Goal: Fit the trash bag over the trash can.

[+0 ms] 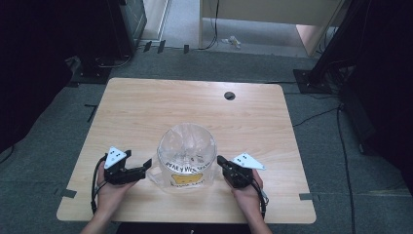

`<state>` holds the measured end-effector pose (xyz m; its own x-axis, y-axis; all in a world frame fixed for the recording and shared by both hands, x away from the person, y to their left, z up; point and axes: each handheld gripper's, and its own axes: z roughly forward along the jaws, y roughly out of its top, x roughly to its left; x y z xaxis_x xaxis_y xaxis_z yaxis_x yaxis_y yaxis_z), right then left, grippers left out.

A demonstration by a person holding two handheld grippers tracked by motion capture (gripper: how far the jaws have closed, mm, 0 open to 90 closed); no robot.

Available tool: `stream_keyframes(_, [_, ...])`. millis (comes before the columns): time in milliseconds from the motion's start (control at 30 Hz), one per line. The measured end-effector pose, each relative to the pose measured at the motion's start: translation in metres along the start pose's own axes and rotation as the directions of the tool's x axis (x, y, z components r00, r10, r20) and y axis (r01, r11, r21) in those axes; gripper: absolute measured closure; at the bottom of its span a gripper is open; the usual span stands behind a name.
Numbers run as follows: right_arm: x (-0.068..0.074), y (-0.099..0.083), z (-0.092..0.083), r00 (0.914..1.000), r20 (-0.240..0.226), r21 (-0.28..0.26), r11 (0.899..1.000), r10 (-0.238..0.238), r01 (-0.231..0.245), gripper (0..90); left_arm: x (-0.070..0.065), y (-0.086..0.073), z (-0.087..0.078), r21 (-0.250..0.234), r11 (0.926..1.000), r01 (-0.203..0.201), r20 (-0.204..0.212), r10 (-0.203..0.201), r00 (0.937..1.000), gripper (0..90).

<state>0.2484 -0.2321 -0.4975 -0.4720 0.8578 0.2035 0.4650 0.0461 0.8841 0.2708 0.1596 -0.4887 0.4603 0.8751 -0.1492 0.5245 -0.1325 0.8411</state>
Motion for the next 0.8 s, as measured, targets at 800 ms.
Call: stream_keyframes(800, [-0.007, 0.008, -0.02, 0.9975, -0.005, -0.023, 0.997, -0.07, 0.07, 88.0, 0.068, -0.035, -0.021, 0.206, 0.9785, 0.003, -0.219, 0.043, 0.9748, 2.1])
